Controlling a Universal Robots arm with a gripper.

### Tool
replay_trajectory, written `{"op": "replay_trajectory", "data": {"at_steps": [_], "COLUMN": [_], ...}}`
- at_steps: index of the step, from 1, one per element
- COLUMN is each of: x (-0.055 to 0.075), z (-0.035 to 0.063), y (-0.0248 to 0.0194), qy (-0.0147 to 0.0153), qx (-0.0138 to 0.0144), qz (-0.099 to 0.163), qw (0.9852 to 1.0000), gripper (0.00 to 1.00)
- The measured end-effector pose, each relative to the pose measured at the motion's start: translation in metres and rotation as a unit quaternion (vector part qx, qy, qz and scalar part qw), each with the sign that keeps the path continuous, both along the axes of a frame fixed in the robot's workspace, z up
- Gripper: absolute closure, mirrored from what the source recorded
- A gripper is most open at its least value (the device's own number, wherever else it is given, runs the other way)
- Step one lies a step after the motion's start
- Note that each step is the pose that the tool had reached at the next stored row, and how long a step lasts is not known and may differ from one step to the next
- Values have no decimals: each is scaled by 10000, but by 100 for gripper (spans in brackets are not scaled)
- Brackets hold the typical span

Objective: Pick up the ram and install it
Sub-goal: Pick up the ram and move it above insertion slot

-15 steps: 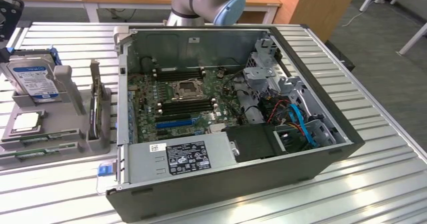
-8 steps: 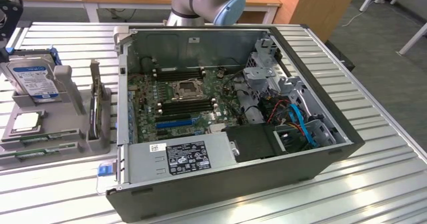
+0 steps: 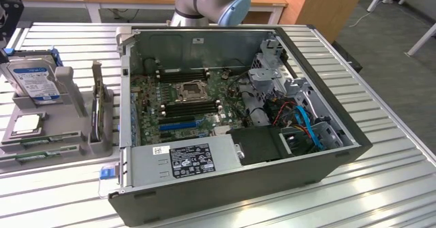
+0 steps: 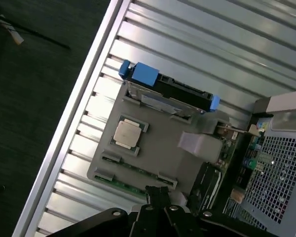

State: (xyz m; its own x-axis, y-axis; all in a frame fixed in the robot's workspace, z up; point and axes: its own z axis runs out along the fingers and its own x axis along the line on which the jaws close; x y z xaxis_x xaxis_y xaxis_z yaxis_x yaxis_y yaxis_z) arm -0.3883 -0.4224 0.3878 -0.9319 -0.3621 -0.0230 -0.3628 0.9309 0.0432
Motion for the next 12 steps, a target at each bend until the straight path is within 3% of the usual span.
{"op": "replay_trajectory", "data": {"at_steps": [6, 12], "x": [0, -1], "z": [0, 0], "y": [0, 0], "qy": [0, 0], "qx": [-1, -3], "qz": [547, 1076], "qw": [9985, 9942], "gripper": [90, 90]}}
